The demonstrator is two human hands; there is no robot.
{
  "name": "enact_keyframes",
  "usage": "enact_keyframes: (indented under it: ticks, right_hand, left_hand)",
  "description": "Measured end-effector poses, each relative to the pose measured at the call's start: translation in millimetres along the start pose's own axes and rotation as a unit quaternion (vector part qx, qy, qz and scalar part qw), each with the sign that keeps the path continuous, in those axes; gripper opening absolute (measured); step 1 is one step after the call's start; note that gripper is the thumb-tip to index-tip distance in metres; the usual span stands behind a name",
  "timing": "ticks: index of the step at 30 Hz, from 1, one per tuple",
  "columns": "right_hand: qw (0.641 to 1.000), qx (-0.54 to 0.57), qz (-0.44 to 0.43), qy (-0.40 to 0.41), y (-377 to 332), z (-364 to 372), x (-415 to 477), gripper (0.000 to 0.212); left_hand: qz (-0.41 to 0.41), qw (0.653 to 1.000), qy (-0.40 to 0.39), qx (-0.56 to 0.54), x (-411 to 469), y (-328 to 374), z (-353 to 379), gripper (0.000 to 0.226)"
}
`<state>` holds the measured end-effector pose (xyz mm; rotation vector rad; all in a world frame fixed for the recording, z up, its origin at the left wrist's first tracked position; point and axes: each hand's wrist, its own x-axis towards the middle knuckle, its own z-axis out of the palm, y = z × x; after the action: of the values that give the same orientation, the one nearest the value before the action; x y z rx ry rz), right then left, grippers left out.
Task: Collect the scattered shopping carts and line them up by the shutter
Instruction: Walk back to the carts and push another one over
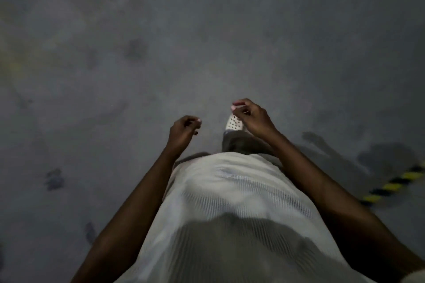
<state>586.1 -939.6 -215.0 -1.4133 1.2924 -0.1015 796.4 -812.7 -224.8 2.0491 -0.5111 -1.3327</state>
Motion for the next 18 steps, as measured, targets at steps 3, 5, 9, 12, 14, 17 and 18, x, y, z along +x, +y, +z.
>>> enact_keyframes:
  ticks: [3,5,9,12,14,17,18]
  right_hand:
    - [0.998,-0.027,-0.047,-0.045,-90,-23,70,0.024]
    - [0.994,-0.031,-0.074,-0.075,-143,-34,110,0.022]
    - [0.99,-0.037,-0.089,-0.104,-216,-44,200,0.028]
    - [0.991,-0.024,-0.077,-0.104,-252,-44,276,0.028]
    - [0.992,-0.024,-0.06,-0.112,-277,-43,330,0.029]
    - [0.993,-0.01,-0.024,-0.116,-336,-52,411,0.032]
    - [0.995,0.011,-0.017,-0.102,-360,-58,436,0.033]
  left_hand:
    - [0.063,0.995,0.055,-0.052,49,85,-32,0.016]
    - [0.062,0.986,0.094,-0.121,79,128,-47,0.022]
    - [0.009,0.958,0.111,-0.263,150,184,-63,0.021]
    - [-0.02,0.948,0.107,-0.301,217,218,-81,0.025]
    - [-0.031,0.941,0.105,-0.321,267,245,-103,0.028]
    - [-0.031,0.942,0.078,-0.324,349,300,-152,0.03]
    - [-0.03,0.944,0.071,-0.32,378,323,-172,0.031]
